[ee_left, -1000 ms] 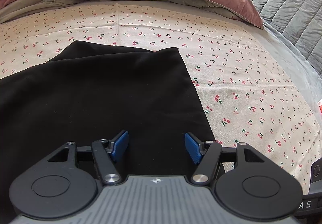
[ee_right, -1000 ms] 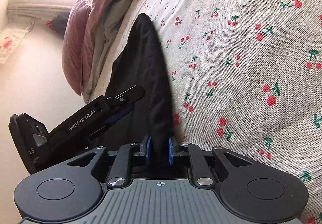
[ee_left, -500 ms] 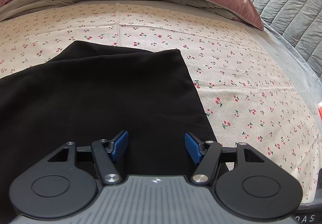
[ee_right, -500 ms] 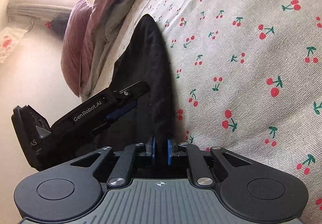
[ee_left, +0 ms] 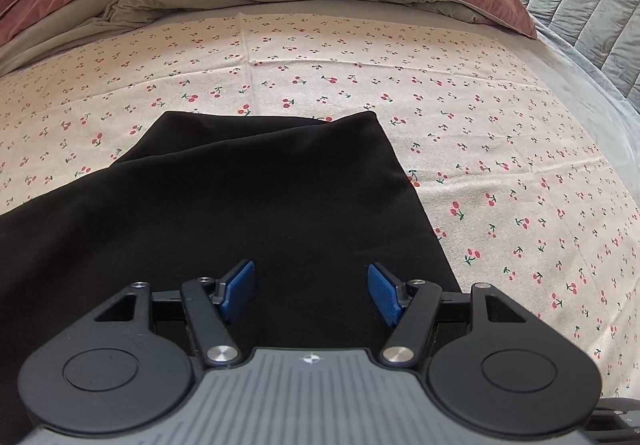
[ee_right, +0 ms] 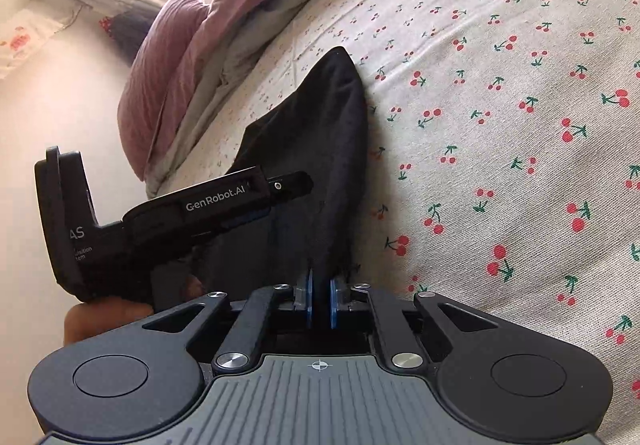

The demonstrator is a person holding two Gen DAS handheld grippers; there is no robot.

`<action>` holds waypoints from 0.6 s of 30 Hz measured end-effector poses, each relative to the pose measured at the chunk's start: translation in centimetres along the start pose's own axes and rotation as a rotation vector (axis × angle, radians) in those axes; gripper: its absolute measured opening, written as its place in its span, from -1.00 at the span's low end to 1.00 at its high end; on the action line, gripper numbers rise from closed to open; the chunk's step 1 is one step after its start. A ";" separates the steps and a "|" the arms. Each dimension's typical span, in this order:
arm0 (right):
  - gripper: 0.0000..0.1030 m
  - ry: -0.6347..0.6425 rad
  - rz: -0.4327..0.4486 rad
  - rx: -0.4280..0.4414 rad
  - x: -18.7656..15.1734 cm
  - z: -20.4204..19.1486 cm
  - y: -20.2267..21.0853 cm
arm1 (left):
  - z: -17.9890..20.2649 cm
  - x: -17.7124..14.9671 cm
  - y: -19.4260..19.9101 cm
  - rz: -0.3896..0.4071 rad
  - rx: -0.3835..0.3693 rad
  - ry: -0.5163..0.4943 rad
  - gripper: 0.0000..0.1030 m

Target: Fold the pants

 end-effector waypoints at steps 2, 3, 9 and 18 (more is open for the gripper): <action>-0.83 0.028 0.001 -0.014 -0.2 -0.1 0.2 | 1.4 1.5 0.4 -0.002 0.008 -0.069 0.33; -0.83 0.034 -0.002 -0.022 -0.3 -0.2 0.0 | 2.2 2.3 0.6 -0.006 0.026 -0.110 0.33; -0.83 0.114 0.012 -0.027 -0.7 -1.3 0.0 | 6.5 5.3 -1.3 -0.114 0.058 -0.340 0.33; -0.84 0.148 0.017 -0.050 -0.7 -1.5 -0.1 | 9.5 5.5 -6.5 -0.280 0.173 -0.538 0.19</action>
Point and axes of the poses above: each gripper's, at about its wrist camera, not at the fingertips, and y roughly against the way its jaws point, z to its right, x to its top, the point moved 8 cm from there along -y, roughly the way its jaws point, and after that the axes turned 14 degrees about -y, right-handed, at the moved point
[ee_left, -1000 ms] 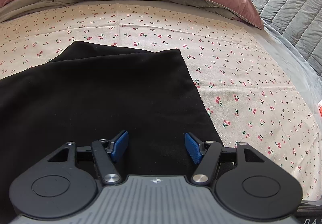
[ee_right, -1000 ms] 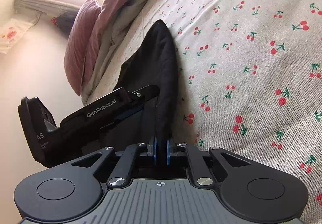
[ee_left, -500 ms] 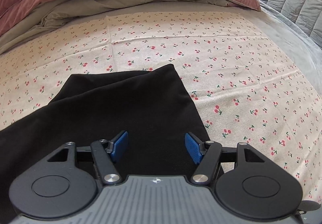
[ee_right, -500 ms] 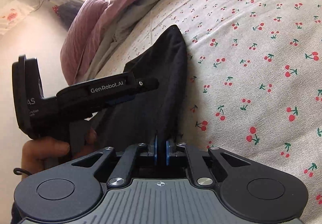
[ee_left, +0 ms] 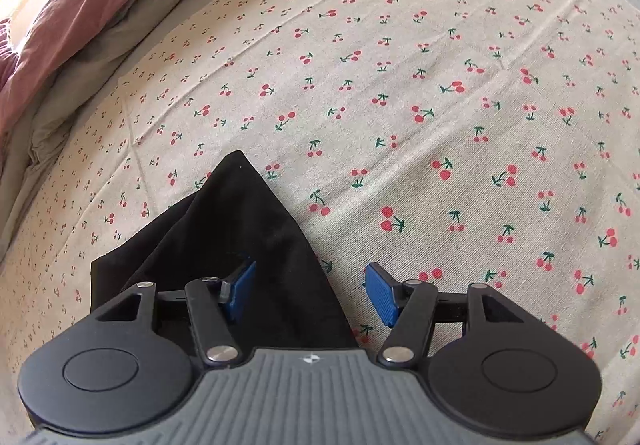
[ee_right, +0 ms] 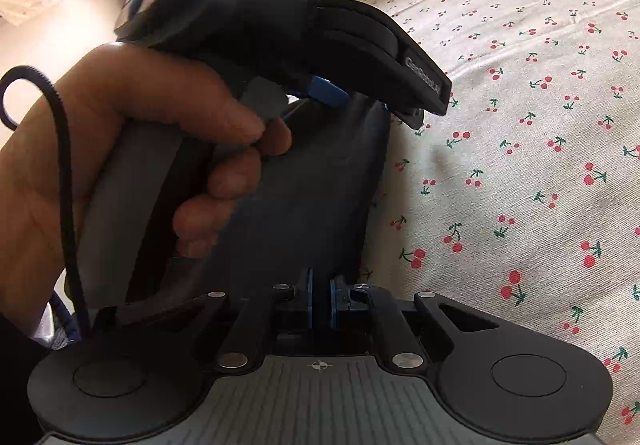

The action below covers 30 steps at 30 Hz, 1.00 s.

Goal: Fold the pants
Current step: 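Grasp the trouser corner with the left gripper while the right gripper lifts it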

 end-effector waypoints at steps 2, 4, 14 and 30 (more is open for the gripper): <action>-0.84 -0.004 -0.002 0.001 0.0 -0.1 0.1 | 0.5 0.4 -0.1 0.005 0.029 -0.025 -0.04; -0.84 -0.013 -0.003 0.009 0.2 0.0 0.4 | 0.0 0.4 -0.1 -0.009 0.071 -0.006 -0.92; -0.89 -0.127 0.020 0.080 4.7 3.1 5.7 | -4.0 2.5 5.5 0.208 -0.093 0.351 -0.93; -0.89 -0.129 0.158 -0.063 7.8 9.7 13.1 | 2.5 8.8 6.8 0.371 -0.221 0.508 -0.93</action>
Point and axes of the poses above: each gripper's, at about its wrist camera, not at the fingertips, and y roughly against the way its jaws point, z to its right, x to its top, the point moved 8 cm from there along -y, roughly the way its jaws point, and after that the axes turned 14 degrees about -y, right-handed, at the moved point
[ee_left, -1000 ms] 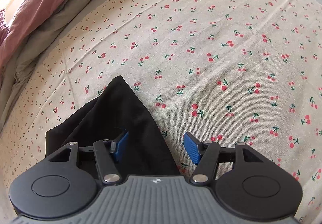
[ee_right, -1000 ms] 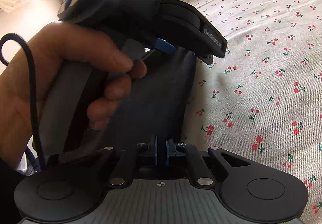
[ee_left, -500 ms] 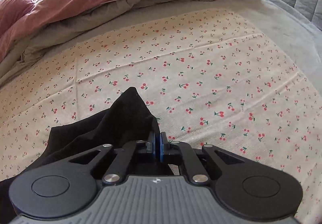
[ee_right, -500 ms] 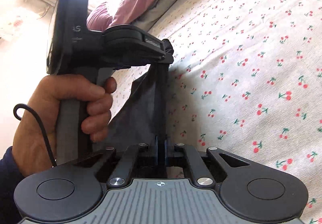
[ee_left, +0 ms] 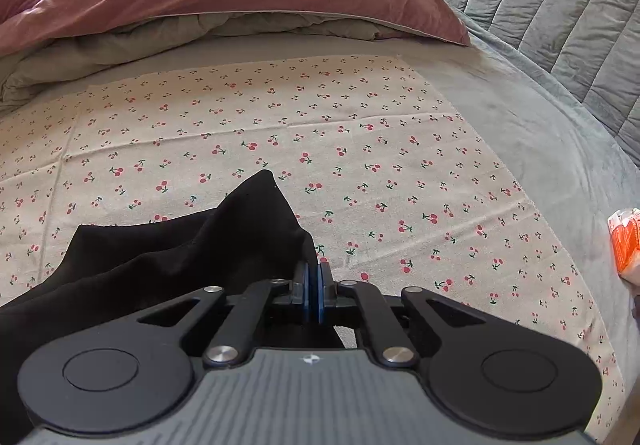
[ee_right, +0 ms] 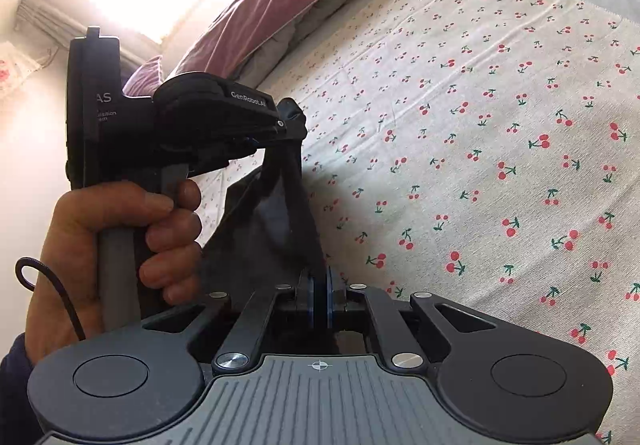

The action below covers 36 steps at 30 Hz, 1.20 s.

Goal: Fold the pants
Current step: 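Grasp the trouser corner with the left gripper while the right gripper lifts it, then lift the black trousers with both grippers and fold them over onto themselves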

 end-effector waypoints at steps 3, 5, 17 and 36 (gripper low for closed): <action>-0.89 0.109 0.030 -0.010 -0.8 -1.4 -0.1 | -1.2 -0.3 0.6 0.013 -0.011 0.024 -0.93; -0.89 0.170 0.046 0.008 -1.5 -2.4 0.7 | -1.9 -0.3 1.8 0.032 -0.029 0.036 -0.93; -0.89 0.422 0.099 0.234 -7.2 -13.4 0.4 | -13.3 -1.7 12.5 0.195 -0.097 0.128 -0.93; -0.89 0.713 -0.160 0.297 -22.9 -24.7 -11.9 | -30.3 -15.4 17.4 0.303 -0.035 0.427 -0.93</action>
Point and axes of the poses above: each gripper's, at about its wrist camera, not at the fingertips, and y roughly against the way its jaws point, z to its right, x to its top, the point moved 8 cm from there along -y, roughly the way its jaws point, and after that the axes turned 14 degrees about -y, right-handed, at the moved point
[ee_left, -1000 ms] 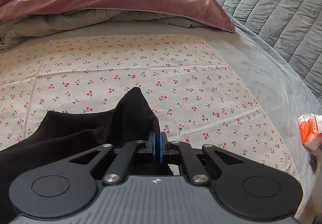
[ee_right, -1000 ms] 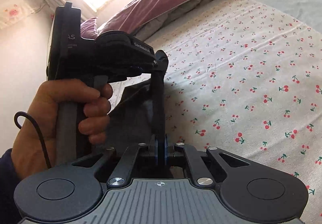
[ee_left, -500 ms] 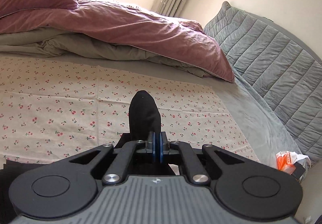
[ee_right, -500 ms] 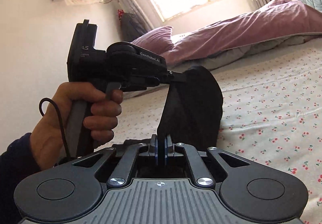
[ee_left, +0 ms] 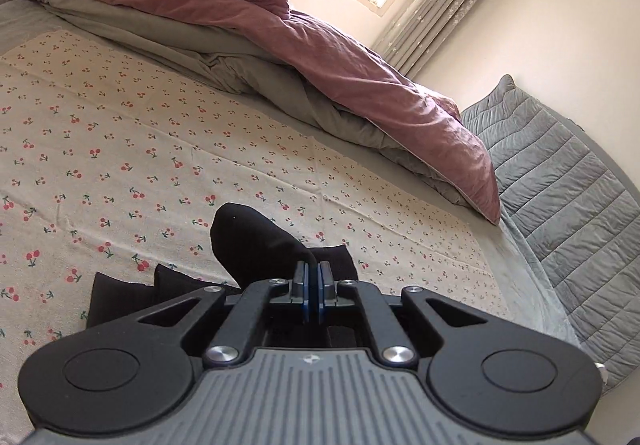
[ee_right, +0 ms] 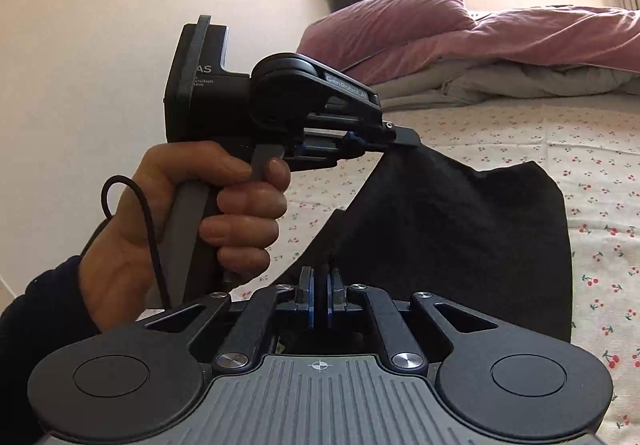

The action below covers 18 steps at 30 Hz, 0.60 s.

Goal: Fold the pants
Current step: 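Lift the black trousers with both grippers and fold them over onto themselves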

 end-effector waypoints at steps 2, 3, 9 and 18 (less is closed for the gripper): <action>-0.89 -0.002 -0.032 -0.014 -0.8 -0.8 -1.7 | -1.3 -1.0 -0.4 -0.030 0.007 0.016 -0.93; -0.88 -0.005 -0.046 -0.021 -1.3 -1.0 -2.5 | -2.3 -1.6 -0.6 -0.056 0.020 0.026 -0.93; -0.88 -0.004 -0.056 -0.077 -2.9 -2.5 -6.1 | -6.0 -2.8 0.1 -0.074 0.060 0.029 -0.93; -0.88 -0.094 -0.068 -0.139 -3.8 -3.9 -10.3 | -9.0 -3.7 0.9 -0.085 0.122 -0.015 -0.93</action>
Point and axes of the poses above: each gripper's, at about its wrist camera, not at the fingertips, and y roughly against the way its jaws point, z to its right, x to its top, the point moved 8 cm from there along -y, roughly the way its jaws point, and after that the axes turned 14 degrees about -y, right-handed, at the moved point
